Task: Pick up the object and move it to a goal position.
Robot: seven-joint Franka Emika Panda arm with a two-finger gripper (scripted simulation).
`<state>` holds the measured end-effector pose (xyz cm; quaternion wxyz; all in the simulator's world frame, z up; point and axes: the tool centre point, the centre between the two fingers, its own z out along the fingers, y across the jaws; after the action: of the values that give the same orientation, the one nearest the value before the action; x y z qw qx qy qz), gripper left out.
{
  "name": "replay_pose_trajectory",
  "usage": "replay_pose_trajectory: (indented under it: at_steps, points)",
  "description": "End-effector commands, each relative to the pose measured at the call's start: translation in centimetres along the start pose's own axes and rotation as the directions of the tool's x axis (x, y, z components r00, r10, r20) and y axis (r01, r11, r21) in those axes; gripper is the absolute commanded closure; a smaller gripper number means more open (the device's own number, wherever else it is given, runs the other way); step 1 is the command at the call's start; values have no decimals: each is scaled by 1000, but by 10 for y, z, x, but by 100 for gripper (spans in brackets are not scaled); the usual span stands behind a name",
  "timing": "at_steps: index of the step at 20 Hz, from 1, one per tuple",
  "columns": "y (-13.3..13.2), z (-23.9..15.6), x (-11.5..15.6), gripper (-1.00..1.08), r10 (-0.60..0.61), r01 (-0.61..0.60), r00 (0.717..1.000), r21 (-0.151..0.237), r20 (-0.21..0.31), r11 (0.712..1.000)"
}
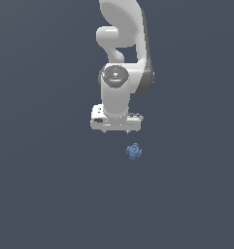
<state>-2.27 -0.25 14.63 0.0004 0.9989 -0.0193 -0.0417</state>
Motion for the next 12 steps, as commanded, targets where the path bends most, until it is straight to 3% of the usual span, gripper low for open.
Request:
replay_pose_trajectory:
  at_steps: [1, 12]
  points:
    - [0, 0, 0, -92, 0, 0, 1000, 0, 0, 1000]
    - [-5, 16, -8, -92, -61, 62, 998, -24, 23, 998]
